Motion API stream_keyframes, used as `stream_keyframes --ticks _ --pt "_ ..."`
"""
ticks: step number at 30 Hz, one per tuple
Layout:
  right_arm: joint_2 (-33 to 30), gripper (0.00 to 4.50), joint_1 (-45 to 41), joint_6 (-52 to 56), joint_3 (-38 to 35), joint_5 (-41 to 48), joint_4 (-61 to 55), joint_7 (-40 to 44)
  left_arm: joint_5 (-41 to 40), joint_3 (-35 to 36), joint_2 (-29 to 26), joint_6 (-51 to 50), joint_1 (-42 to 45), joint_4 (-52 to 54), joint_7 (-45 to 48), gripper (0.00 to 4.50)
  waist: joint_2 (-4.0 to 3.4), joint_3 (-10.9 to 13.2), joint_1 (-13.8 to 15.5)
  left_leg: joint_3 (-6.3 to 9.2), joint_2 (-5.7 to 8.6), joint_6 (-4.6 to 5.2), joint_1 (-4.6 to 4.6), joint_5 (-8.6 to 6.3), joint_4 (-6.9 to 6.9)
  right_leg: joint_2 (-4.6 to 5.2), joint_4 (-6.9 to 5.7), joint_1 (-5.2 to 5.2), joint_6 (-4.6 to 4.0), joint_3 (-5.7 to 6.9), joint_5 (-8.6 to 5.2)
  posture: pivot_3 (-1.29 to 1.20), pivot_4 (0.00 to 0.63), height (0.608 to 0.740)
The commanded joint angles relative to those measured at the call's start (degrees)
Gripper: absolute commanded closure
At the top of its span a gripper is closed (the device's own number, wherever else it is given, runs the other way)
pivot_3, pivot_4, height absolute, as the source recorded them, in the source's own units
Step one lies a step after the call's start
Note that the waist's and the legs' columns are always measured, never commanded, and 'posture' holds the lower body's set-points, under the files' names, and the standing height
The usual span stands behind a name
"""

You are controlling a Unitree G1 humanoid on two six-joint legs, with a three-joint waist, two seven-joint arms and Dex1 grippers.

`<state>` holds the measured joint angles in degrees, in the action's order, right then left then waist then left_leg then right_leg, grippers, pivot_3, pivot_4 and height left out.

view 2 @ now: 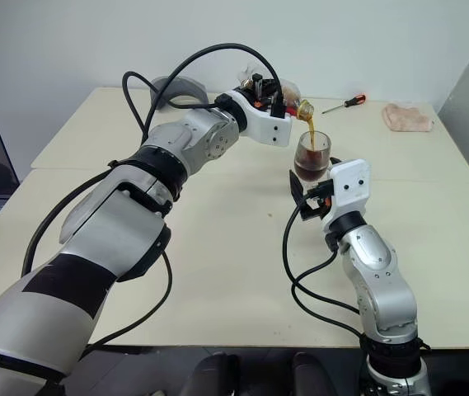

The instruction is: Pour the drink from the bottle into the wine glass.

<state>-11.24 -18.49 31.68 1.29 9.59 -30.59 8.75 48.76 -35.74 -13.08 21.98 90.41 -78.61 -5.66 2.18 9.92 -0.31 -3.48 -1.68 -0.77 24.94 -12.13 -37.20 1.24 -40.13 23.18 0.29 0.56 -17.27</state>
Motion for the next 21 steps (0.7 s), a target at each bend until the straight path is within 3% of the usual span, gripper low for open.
stream_keyframes --ticks 1,21 --pt "0.0 0.0 -0.6 -1.4 -0.6 -0.1 -0.7 0.2 0.1 -0.2 -0.5 0.4 2.7 1.2 -1.3 3.74 0.0 0.0 0.0 0.0 0.0 0.0 0.0 0.0 0.0 0.0 0.0 0.0 0.0 0.0 0.0 0.0 0.15 0.74" --pt "-0.2 0.0 -0.7 -2.0 -0.7 -0.1 -0.2 0.6 0.4 -0.5 -0.4 0.5 2.8 1.2 -1.5 3.74 0.0 0.0 0.0 0.0 0.0 0.0 0.0 0.0 -0.02 0.0 -0.02 0.0 0.0 0.0 0.0 0.0 0.15 0.74"
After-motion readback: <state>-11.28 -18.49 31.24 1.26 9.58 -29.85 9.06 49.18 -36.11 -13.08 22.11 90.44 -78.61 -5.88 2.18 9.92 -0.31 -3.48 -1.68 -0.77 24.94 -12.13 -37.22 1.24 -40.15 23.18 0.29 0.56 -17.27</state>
